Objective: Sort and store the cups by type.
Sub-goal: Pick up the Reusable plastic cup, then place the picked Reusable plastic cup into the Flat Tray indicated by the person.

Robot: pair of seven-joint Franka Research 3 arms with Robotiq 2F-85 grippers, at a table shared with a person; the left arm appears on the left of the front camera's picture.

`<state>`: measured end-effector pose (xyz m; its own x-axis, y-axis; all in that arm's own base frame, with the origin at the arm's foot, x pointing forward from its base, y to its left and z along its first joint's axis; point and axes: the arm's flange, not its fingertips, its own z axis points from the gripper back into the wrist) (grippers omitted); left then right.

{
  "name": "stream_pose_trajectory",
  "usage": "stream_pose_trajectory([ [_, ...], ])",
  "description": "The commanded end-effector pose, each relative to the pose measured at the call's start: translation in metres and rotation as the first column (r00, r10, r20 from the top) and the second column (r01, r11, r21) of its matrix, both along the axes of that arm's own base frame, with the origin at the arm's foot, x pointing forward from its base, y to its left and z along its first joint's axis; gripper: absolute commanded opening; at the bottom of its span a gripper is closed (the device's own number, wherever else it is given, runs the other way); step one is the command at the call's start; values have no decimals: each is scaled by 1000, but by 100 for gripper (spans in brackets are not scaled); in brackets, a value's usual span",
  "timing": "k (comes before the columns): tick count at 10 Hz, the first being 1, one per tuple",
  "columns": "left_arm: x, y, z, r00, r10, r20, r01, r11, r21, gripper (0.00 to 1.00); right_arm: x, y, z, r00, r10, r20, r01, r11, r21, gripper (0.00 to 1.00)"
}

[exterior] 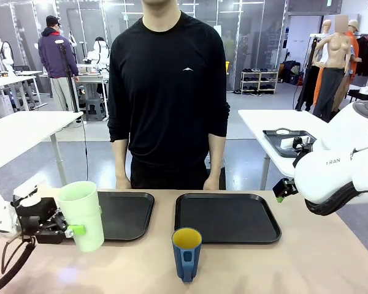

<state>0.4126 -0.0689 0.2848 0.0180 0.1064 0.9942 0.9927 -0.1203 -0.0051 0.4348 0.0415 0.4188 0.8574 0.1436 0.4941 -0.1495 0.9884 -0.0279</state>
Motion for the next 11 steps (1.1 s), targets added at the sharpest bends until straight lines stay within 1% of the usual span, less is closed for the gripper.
stream_pose_trajectory([
  [1, -5, 2, -1, 1000, 2, 6, -2, 1000, 7, 55, 0, 0, -1, 1000, -1, 2, 1, 1000, 2, 100],
  [2, -4, 6, -3, 999, 1, 32, -2, 1000, 24, 55, 0, 0, -1, 1000, -1, 2, 1, 1000, 2, 100],
  [3, 0, 2, 0, 1000, 5, 1, -5, 1000, 1, 55, 0, 0, -1, 1000, -1, 2, 1, 1000, 2, 100],
  [11, 0, 2, 0, 1000, 5, 1, -5, 1000, 1, 55, 0, 0, -1, 1000, -1, 2, 1, 1000, 2, 100],
])
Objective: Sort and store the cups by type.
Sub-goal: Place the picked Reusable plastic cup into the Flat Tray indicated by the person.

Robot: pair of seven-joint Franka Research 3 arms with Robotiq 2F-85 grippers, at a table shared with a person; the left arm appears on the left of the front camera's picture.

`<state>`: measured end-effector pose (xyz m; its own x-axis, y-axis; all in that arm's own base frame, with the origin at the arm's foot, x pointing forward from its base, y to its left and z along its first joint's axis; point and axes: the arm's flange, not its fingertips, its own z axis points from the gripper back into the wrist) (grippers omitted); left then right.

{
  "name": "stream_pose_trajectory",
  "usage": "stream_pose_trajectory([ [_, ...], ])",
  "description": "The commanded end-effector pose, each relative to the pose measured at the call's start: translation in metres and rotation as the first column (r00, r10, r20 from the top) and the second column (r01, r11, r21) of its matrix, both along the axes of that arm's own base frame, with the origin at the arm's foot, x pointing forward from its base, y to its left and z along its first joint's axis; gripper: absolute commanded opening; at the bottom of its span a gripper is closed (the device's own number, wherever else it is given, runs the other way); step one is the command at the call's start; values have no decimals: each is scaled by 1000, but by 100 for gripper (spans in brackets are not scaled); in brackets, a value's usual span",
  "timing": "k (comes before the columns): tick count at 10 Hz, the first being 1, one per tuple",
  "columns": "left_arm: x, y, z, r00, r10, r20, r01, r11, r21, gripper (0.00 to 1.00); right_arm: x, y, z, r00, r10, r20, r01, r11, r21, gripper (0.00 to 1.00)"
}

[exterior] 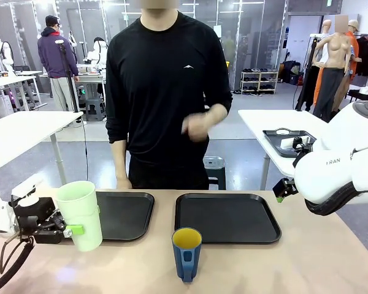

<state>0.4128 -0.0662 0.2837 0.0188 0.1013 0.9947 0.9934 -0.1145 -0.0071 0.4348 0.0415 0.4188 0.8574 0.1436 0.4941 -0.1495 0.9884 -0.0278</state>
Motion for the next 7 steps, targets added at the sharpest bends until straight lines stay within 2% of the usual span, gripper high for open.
stream_pose_trajectory([
  [1, 0, -1, 1, 1000, 0, 2, 0, 1000, -4, 55, 0, 0, -1, 1000, -1, 2, 1, 1000, 2, 100],
  [7, 0, -1, 1, 1000, 0, 2, 0, 1000, -4, 55, 0, 0, -1, 1000, -1, 2, 1, 1000, 2, 100],
])
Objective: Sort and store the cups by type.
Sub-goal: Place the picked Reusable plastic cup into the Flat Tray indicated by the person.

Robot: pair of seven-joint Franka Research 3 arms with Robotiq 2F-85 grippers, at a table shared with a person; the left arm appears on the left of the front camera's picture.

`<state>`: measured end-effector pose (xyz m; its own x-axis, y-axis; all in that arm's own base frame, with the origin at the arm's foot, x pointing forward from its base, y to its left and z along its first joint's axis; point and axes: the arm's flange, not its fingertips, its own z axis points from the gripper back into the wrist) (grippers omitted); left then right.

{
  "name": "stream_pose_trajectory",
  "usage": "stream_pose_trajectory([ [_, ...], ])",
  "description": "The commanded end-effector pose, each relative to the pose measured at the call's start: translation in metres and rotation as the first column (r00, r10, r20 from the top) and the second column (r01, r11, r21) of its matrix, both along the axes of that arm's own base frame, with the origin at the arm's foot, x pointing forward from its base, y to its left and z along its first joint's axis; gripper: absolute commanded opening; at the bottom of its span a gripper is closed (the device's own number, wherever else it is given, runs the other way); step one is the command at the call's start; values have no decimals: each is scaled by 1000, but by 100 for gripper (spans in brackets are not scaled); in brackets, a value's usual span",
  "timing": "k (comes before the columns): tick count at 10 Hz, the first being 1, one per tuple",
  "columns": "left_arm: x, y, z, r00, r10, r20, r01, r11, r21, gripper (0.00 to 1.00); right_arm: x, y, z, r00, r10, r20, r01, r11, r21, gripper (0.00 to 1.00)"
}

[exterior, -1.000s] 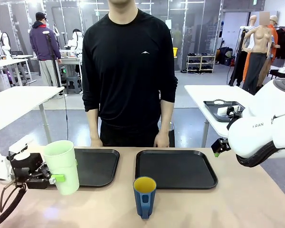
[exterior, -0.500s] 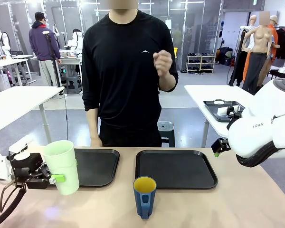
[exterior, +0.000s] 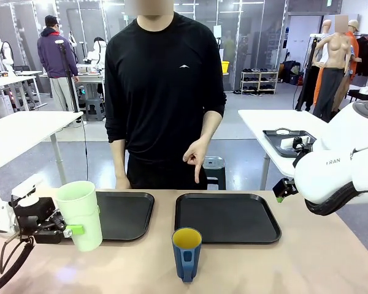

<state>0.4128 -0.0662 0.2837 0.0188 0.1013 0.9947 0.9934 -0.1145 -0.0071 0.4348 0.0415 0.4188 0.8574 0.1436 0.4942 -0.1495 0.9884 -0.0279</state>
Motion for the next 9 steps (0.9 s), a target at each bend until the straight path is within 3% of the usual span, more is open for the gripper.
stream_pose_trajectory([
  [1, 0, -1, 1, 1000, 0, 2, 0, 1000, -4, 55, 0, 0, -1, 1000, -1, 2, 1, 1000, 2, 100],
  [7, 0, -1, 1, 1000, 0, 2, 0, 1000, -4, 55, 0, 0, -1, 1000, -1, 2, 1, 1000, 2, 100],
  [8, 0, 0, 0, 1000, 0, 0, 0, 1000, 0, 85, 0, 0, -1, 1000, -1, 2, 1, 1000, 2, 100],
  [9, 4, -6, 1, 1000, 8, -7, -8, 1000, -14, 85, 0, 0, -1, 1000, -1, 2, 1, 1000, 2, 100],
])
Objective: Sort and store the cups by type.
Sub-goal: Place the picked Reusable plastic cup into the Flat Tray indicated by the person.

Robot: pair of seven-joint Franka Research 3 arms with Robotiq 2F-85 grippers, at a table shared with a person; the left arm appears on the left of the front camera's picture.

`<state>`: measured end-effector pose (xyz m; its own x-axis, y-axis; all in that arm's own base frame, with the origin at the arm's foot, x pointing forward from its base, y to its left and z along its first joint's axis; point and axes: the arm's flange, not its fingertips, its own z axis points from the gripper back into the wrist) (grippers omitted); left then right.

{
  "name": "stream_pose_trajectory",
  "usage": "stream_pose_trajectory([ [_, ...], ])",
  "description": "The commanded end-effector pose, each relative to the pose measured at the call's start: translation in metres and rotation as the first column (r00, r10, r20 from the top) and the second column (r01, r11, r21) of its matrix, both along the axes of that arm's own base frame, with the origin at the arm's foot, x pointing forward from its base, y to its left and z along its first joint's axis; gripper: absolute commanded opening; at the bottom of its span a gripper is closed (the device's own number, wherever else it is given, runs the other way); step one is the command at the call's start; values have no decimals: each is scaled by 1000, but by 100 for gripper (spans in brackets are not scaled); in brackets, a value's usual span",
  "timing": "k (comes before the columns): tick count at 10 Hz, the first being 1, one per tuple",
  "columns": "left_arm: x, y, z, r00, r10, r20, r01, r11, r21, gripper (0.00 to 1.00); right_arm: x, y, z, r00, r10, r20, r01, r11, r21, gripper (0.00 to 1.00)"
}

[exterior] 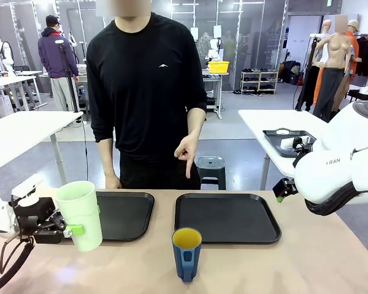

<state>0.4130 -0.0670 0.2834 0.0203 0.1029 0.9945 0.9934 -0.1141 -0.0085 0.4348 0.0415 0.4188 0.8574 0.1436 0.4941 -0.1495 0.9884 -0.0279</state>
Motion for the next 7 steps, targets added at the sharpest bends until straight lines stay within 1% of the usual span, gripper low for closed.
stream_pose_trajectory([
  [1, 6, -13, 3, 1000, 5, -6, -5, 1000, -7, 85, 0, 0, -1, 1000, -1, 2, 1, 1000, 2, 100],
  [3, 14, -40, 7, 998, 63, 11, -62, 998, -13, 85, 0, 0, -1, 1000, -1, 2, 1, 1000, 2, 100],
  [5, 27, -91, 14, 999, 46, 26, -45, 999, -23, 85, 0, 0, -1, 1000, -1, 2, 1, 1000, 2, 100],
  [7, 40, -138, 16, 997, 79, 22, -78, 997, -17, 85, 0, 0, -1, 1000, -1, 2, 1, 1000, 2, 100],
])
